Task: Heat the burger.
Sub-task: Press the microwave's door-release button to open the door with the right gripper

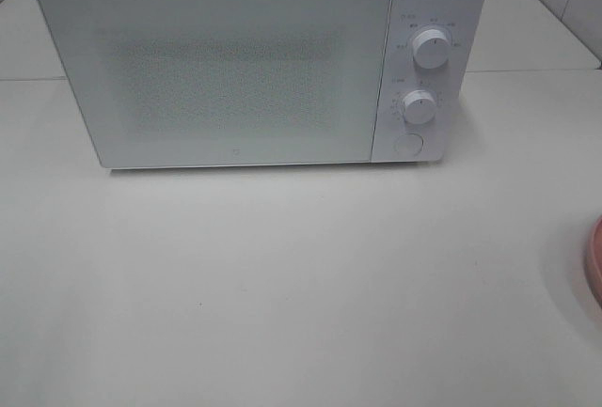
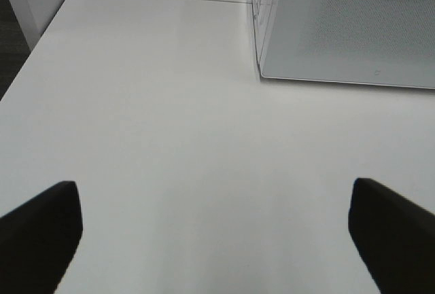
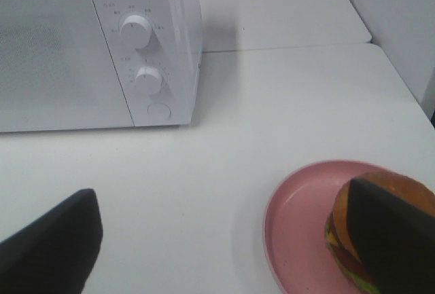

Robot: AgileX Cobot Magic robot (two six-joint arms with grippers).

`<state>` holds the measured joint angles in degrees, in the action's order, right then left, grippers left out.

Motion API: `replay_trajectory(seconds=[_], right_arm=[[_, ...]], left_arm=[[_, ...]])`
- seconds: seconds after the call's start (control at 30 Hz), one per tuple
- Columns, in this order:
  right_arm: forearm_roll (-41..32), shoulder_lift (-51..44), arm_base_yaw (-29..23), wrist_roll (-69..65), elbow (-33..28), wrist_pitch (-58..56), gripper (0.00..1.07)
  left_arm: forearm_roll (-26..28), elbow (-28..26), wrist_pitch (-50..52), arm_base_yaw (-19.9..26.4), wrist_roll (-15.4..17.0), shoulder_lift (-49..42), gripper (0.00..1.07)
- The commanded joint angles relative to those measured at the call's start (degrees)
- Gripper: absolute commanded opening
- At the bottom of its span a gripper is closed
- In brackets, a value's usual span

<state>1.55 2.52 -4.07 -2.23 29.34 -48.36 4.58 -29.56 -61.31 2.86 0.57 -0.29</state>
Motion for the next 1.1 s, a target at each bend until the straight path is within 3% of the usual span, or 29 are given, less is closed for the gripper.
replay_trajectory(seconds=[0.03, 0.37, 1.1], right_arm=[[0.46, 2.75, -0.11, 0.4, 0.34, 5.27, 0.92], [8.37, 20.91, -0.11, 0.4, 0.11, 24.52, 0.88], [8.77, 45.89, -0.11, -2.52, -1.49, 56.44, 0.83]], left_arm=[[0.11, 0.0, 0.0, -0.29, 0.0, -0.86, 1.01], [0.11, 0.0, 0.0, -0.29, 0.0, -0.86, 1.01], [0.11, 0.0, 0.0, -0.29, 0.0, -0.86, 1.01]])
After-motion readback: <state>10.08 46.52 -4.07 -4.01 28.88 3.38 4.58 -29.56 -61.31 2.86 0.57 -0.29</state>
